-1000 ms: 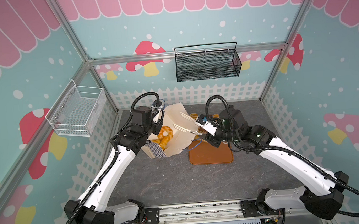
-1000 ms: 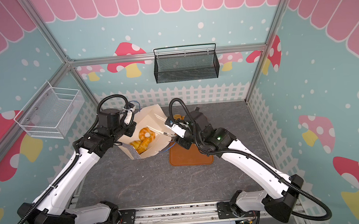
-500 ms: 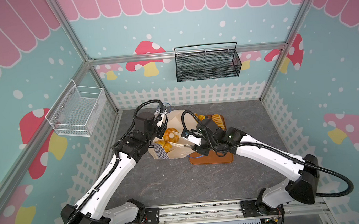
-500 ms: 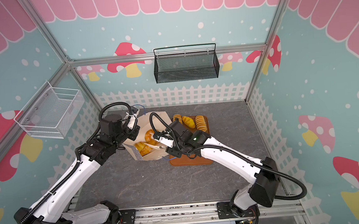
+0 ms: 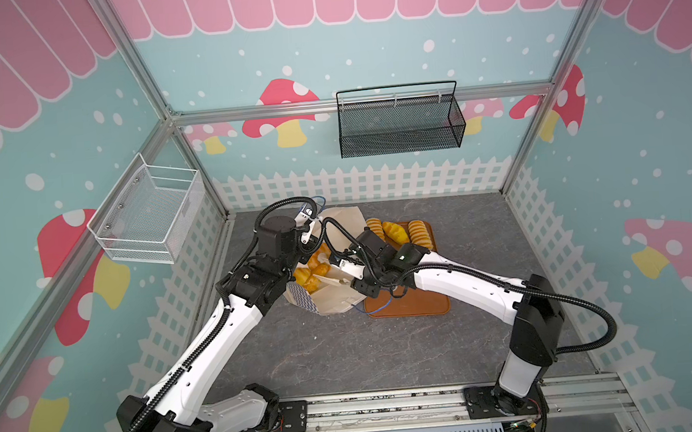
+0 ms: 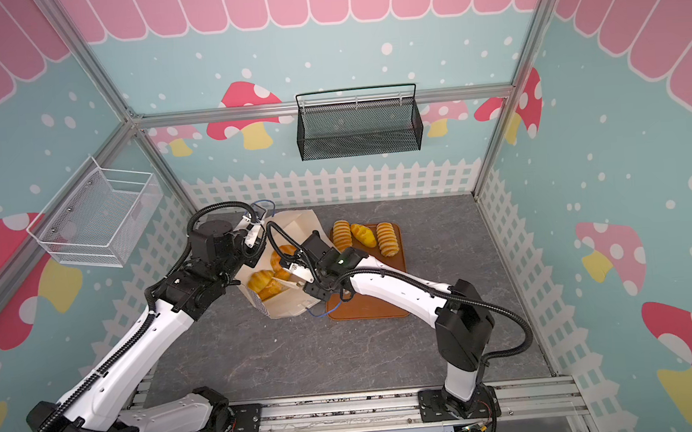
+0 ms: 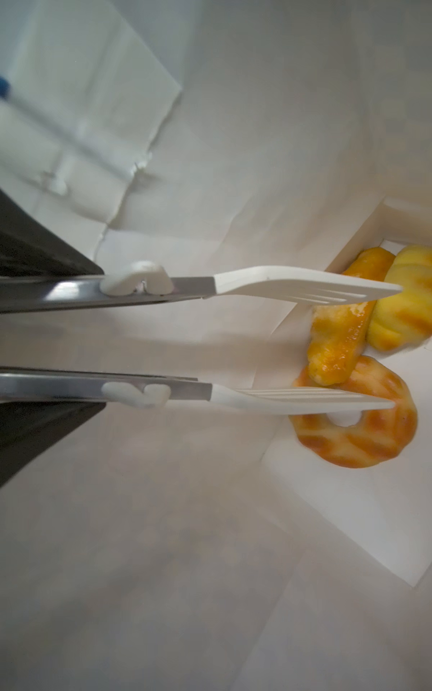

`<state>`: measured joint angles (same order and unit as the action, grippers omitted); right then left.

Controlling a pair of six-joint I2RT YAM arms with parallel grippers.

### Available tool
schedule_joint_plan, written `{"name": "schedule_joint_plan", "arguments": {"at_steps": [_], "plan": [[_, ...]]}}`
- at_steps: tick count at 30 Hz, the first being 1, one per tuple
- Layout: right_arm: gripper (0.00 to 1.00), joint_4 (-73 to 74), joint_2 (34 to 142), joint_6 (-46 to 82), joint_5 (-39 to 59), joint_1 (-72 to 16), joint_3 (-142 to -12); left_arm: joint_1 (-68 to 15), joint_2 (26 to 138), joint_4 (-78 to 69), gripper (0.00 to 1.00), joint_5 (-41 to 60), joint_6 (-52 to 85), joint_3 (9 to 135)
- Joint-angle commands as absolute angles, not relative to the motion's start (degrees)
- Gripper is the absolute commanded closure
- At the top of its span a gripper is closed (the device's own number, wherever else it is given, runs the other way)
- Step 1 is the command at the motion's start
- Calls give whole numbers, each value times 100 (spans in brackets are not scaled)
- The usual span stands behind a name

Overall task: Take the fake bread out of the paper bag
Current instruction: 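Move the open tongs into the bag mouth toward the ring bread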

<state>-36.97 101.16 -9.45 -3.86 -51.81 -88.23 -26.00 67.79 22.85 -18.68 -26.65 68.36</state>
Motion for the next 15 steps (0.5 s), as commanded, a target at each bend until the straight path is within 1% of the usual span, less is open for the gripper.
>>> {"name": "schedule_joint_plan", "arguments": {"at_steps": [1,6,11,15], "plan": [[51,-3459,10459,-740,-434,-5214,-9172,-2567,6839,1819,100,-1864,-2927,6771],[51,-3618,10628,-639,-460,-5219,-9212,-2566,6671,1594,100,-1562,-2738,6283],[51,-3620,10345,-737,-233,-5216,-8957,-2566,6344,1232,100,-1329,-2562,5908],[51,-3310,10020,-649,-2,-5220,-8505,-2566,6109,988,100,-1216,-2389,5681]]}}
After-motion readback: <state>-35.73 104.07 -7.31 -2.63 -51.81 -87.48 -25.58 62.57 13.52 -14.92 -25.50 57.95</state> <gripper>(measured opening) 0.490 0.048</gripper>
